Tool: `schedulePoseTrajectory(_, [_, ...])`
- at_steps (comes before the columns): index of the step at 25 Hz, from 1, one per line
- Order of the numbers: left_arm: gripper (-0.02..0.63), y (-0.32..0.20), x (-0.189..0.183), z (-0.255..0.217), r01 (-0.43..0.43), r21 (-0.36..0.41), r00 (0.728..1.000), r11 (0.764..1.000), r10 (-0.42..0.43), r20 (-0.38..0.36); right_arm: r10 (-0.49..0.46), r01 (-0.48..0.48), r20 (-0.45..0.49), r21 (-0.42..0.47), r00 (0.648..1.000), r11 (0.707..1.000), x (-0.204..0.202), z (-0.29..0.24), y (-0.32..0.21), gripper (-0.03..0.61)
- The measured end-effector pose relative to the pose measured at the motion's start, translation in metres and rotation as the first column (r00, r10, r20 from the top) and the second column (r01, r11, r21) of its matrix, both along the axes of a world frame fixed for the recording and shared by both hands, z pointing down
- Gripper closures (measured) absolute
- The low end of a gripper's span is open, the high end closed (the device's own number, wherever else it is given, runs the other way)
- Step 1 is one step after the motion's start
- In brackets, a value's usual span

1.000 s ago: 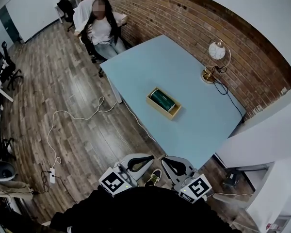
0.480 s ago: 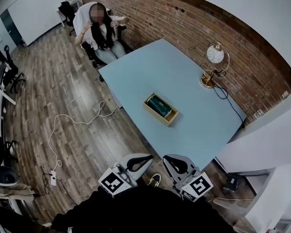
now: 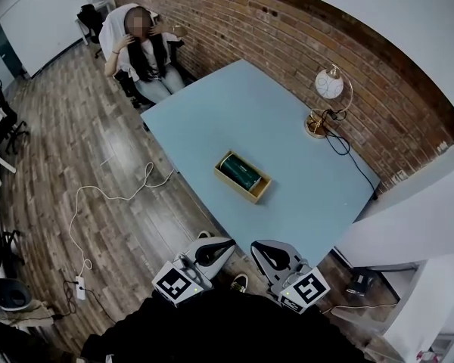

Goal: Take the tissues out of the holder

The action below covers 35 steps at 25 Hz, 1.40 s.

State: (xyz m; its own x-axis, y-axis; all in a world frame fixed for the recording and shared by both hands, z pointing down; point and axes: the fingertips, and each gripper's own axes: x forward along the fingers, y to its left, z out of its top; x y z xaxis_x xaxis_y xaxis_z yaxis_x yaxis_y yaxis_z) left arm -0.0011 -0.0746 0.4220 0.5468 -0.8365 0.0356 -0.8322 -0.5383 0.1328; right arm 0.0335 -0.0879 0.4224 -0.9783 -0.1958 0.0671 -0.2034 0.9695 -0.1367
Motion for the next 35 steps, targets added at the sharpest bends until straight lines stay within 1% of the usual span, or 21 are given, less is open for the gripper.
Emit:
schedulePoseTrajectory(4, [0.603, -0.020, -0.017, 0.006, -0.041, -0.007, 0.999, 0.999, 0.041, 0.015, 0.036, -0.036, -0.014, -0.002, 0.999, 0.999, -0.018, 0.004, -0.024, 0.572])
schedulePoseTrajectory(8, [0.603, -0.051, -0.039, 0.006, -0.072, -0.009, 0.997, 0.997, 0.073, 0.006, 0.062, -0.063, -0.036, -0.008, 0.997, 0.998, -0.041, 0.008, -0.049, 0.572])
schedulePoseTrajectory(14, [0.603, -0.095, -0.071, 0.010, -0.146, -0.012, 0.989, 0.989, 0.146, 0.021, 0.118, -0.120, -0.056, -0.029, 0.991, 0.992, -0.072, 0.015, -0.089, 0.572])
schedulePoseTrajectory(17, [0.603, -0.118, -0.088, 0.010, -0.166, -0.033, 0.986, 0.986, 0.166, 0.000, 0.145, -0.147, -0.064, -0.037, 0.987, 0.988, -0.088, 0.017, -0.110, 0.572])
schedulePoseTrajectory(21, [0.603, -0.143, -0.110, 0.012, -0.206, -0.029, 0.978, 0.978, 0.206, 0.011, 0.166, -0.169, -0.071, -0.046, 0.984, 0.985, -0.111, 0.022, -0.133, 0.572])
schedulePoseTrajectory(24, [0.603, -0.160, -0.127, 0.015, -0.225, -0.051, 0.974, 0.973, 0.224, -0.020, 0.182, -0.186, -0.082, -0.053, 0.980, 0.981, -0.127, 0.025, -0.149, 0.572])
schedulePoseTrajectory(29, [0.603, -0.184, -0.145, 0.026, -0.288, -0.063, 0.957, 0.955, 0.287, -0.036, 0.252, -0.261, -0.121, -0.066, 0.960, 0.963, -0.144, 0.036, -0.173, 0.571])
schedulePoseTrajectory(33, [0.603, -0.198, -0.153, 0.035, -0.348, -0.066, 0.937, 0.935, 0.347, -0.030, 0.282, -0.298, -0.145, -0.097, 0.948, 0.950, -0.156, 0.045, -0.186, 0.571])
schedulePoseTrajectory(35, [0.603, -0.205, -0.158, 0.038, -0.366, -0.069, 0.930, 0.928, 0.365, -0.037, 0.297, -0.316, -0.158, -0.107, 0.942, 0.943, -0.160, 0.050, -0.192, 0.571])
